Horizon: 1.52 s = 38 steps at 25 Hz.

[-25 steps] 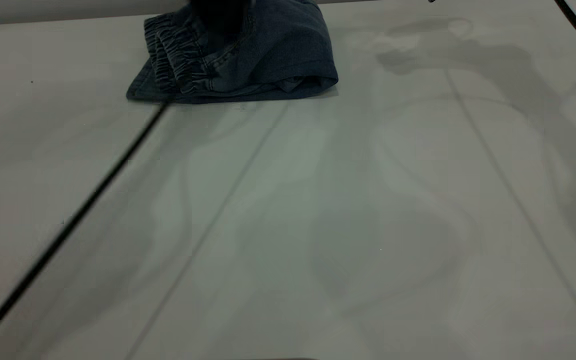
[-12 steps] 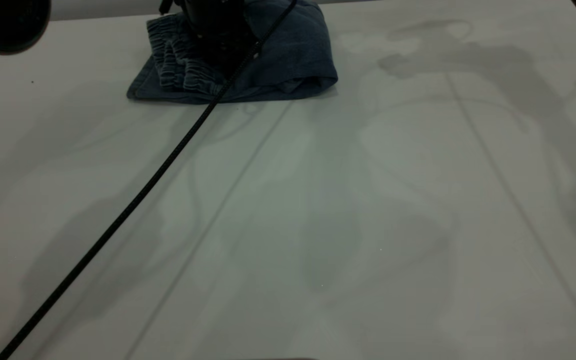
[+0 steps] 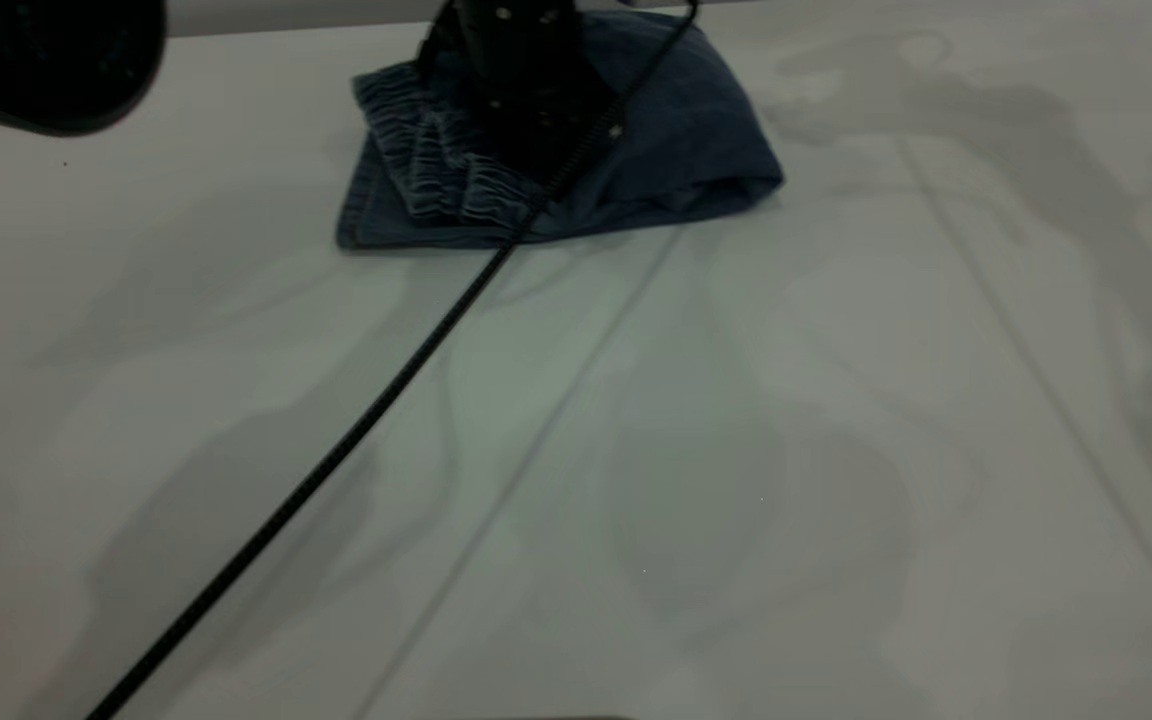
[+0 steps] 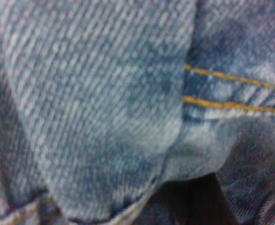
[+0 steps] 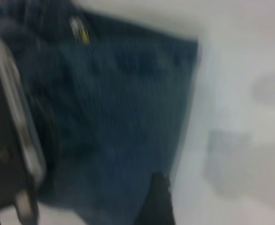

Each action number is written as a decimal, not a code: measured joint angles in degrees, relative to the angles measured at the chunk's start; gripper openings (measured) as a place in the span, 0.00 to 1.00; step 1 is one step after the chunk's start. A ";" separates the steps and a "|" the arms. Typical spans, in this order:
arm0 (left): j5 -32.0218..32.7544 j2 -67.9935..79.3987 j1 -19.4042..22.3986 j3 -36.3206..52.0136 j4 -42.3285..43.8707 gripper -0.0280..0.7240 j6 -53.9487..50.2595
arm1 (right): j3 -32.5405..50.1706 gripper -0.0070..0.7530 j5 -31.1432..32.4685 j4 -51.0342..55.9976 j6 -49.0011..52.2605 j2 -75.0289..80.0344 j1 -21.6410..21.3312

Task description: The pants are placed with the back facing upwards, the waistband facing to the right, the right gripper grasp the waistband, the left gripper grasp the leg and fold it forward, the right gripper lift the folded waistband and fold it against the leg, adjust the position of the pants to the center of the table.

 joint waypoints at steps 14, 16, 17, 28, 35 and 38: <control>0.00 -2.00 -4.77 -2.15 2.18 0.52 -7.40 | -10.04 0.76 2.43 -1.20 2.02 -0.01 -2.45; 0.00 -4.42 -4.82 -2.29 3.50 0.52 -9.86 | -10.29 0.76 2.49 -1.20 2.64 -0.32 -2.45; 0.00 -5.96 -4.82 -2.37 3.88 0.52 -10.64 | -10.29 0.76 2.49 -1.20 2.94 -0.54 -2.45; 0.00 -17.39 -4.82 -2.54 8.98 0.52 -12.24 | -5.37 0.76 2.93 -3.89 5.37 -11.84 -2.45; 0.00 -26.24 -4.71 -2.30 11.13 0.52 -12.29 | 1.62 0.76 2.98 -5.69 7.66 -23.89 -2.45; 0.00 -32.25 -4.71 1.15 11.13 0.52 -12.35 | 4.86 0.76 3.04 -5.85 8.69 -28.77 -2.45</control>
